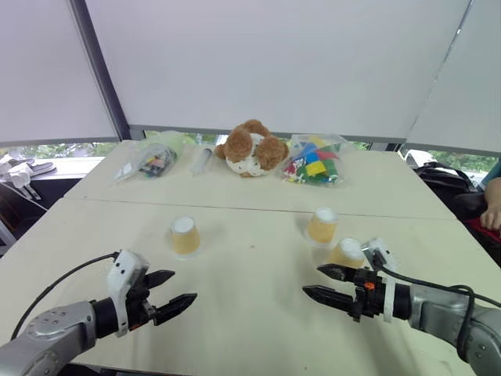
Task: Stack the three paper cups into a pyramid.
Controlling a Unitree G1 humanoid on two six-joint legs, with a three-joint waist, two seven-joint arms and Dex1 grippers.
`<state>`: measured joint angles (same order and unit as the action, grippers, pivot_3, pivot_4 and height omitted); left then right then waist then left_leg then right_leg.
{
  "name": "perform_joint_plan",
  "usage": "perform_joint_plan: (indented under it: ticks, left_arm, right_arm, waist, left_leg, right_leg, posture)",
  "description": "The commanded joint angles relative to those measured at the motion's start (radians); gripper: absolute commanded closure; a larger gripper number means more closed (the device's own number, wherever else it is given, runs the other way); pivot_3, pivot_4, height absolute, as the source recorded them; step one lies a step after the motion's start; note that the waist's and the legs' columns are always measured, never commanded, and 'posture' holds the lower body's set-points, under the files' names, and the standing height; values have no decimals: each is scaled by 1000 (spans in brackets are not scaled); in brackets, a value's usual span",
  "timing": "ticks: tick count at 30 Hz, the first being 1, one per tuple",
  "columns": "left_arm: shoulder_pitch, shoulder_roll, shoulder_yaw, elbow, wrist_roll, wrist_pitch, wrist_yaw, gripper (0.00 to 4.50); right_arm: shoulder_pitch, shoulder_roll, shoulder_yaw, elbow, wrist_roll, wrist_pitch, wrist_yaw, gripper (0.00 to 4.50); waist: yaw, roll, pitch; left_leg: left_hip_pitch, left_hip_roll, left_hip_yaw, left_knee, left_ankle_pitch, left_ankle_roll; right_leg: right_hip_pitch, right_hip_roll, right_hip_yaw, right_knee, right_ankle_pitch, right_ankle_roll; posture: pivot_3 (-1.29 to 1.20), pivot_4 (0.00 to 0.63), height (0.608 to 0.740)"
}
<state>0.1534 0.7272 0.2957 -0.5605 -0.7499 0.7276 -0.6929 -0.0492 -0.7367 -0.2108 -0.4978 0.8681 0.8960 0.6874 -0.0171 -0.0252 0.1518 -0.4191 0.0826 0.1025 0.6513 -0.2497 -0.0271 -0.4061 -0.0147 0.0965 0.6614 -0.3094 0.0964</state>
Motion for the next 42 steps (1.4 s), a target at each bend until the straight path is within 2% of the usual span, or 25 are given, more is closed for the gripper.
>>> perform_joint_plan:
  ticks: [1, 13, 17, 21, 26, 28, 35, 42]
  left_arm:
    - [-12, 0, 4, -13, 7, -18, 4, 0]
    - [-49, 38, -11, 13, 9, 2, -26, 0]
    - [-154, 70, -44, 77, -8, 9, -94, 0]
    - [-261, 103, -128, 149, 42, -9, -162, 0]
    - [-482, 138, -214, 237, 33, 14, -293, 0]
    - [-540, 135, -240, 248, 35, 12, -324, 0]
    - [-623, 116, -276, 229, 42, 22, -342, 0]
    - [-544, 124, -240, 200, 50, 32, -323, 0]
  right_arm:
    - [-15, 11, -4, -16, -3, -26, -5, 71]
    - [-12, 33, 0, -43, -25, -54, -38, 71]
    - [-18, 46, -59, -108, 24, -43, -91, 71]
    - [-19, 44, -115, -143, 42, -39, -153, 71]
    - [-2, 25, -285, -153, 115, -28, -244, 71]
    - [34, 17, -320, -147, 63, -56, -263, 71]
    - [86, 39, -252, -52, -113, -194, -234, 71]
    - [55, 94, -187, 48, -136, -243, -186, 71]
  waist:
    - [0, 0, 0]
    - [2, 0, 0]
    - [3, 0, 0]
    - [3, 0, 0]
    - [7, 0, 0]
    - [5, 0, 0]
    - [-4, 0, 0]
    - [0, 0, 0]
  left_leg:
    - [0, 0, 0, 0, 0, 0]
    - [0, 0, 0, 0, 0, 0]
    - [0, 0, 1, 0, 0, 0]
    - [0, 0, 1, 0, 0, 0]
    - [-1, 0, 1, 0, 0, -1]
    - [-1, -1, 1, 0, 0, -1]
    - [-1, 0, 1, -1, 0, 0]
    - [-1, 0, 1, -1, 0, 0]
  right_leg:
    - [0, 0, 0, 0, 0, 0]
    - [0, 0, 0, 0, 0, 0]
    - [0, 0, 0, 0, 0, 0]
    - [0, 0, 0, 0, 0, 0]
    - [0, 1, -1, 0, 0, 0]
    - [0, 1, -1, 0, 0, 0]
    - [-1, 3, 0, 0, 2, 4]
    - [-1, 3, 0, 1, 2, 4]
  posture:
    - [0, 150, 739]
    - [0, 150, 739]
    - [0, 150, 739]
    - [0, 150, 739]
    - [0, 150, 739]
    - [0, 150, 739]
    - [0, 150, 739]
    - [0, 150, 739]
